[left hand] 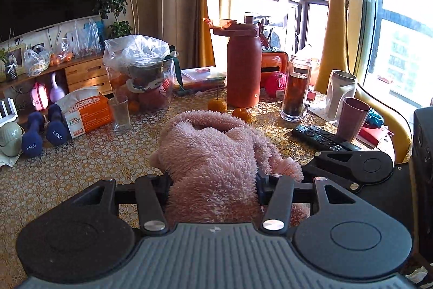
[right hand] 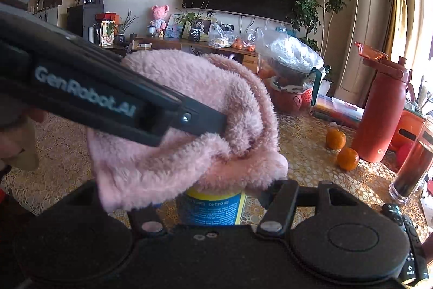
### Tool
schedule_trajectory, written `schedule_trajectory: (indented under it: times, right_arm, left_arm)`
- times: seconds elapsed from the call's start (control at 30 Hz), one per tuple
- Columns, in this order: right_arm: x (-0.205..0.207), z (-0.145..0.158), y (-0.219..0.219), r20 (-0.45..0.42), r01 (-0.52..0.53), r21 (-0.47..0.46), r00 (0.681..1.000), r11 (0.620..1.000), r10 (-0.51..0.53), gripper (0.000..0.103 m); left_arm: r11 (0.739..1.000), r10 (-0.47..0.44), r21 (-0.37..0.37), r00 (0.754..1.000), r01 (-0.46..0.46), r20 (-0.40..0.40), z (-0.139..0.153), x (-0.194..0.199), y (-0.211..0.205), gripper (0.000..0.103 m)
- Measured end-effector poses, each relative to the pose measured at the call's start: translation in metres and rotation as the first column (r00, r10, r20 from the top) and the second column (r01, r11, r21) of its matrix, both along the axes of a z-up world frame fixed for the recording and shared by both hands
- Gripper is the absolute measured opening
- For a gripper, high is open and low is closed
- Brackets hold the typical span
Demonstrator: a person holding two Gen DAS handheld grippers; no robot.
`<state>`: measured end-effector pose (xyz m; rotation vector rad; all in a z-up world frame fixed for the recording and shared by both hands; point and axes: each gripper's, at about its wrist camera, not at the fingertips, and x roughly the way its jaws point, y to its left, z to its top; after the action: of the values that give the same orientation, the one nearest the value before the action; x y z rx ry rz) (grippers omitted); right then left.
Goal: Organize objects
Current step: 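Rub the towel over the bottle cap with the left gripper while the right gripper holds the bottle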
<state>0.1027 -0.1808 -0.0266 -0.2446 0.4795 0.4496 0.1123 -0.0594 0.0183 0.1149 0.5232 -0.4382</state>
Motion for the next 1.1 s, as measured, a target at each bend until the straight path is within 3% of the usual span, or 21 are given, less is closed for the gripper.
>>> schedule_trajectory:
  times: [0.3,0.53,0.67,0.83,0.97,1.1]
  right_arm:
    - [0.002,-0.007,-0.015,-0.018,-0.003,0.042,1.0,0.999,0.004,0.061]
    - [-0.001,-0.009,-0.049,-0.041,0.019,0.127,0.999,0.992,-0.014,0.061]
    - [-0.004,-0.01,-0.076,-0.059,0.038,0.171,0.998,0.985,-0.028,0.062]
    - [-0.015,-0.012,-0.109,-0.075,0.01,0.21,0.997,0.978,0.006,0.062]
    - [-0.025,-0.015,-0.124,-0.076,-0.022,0.225,0.996,0.974,0.04,0.062]
    - [-0.03,-0.017,-0.124,-0.064,-0.046,0.209,0.996,0.977,0.061,0.062]
  left_arm:
    - [0.992,0.123,0.027,0.989,-0.122,-0.081,-0.023,0.034,0.017,0.051]
    - [0.994,0.109,-0.012,0.979,-0.112,-0.175,-0.045,0.036,0.02,0.051]
    - [0.994,0.102,-0.028,0.977,-0.109,-0.189,-0.046,0.031,0.016,0.051]
    - [0.992,0.015,-0.122,0.985,-0.036,-0.173,-0.027,0.018,0.008,0.051]
    - [0.975,-0.096,-0.212,0.982,0.061,-0.16,-0.009,0.013,-0.013,0.051]
    - [0.964,-0.167,-0.235,0.971,0.125,-0.17,-0.008,0.015,-0.043,0.051]
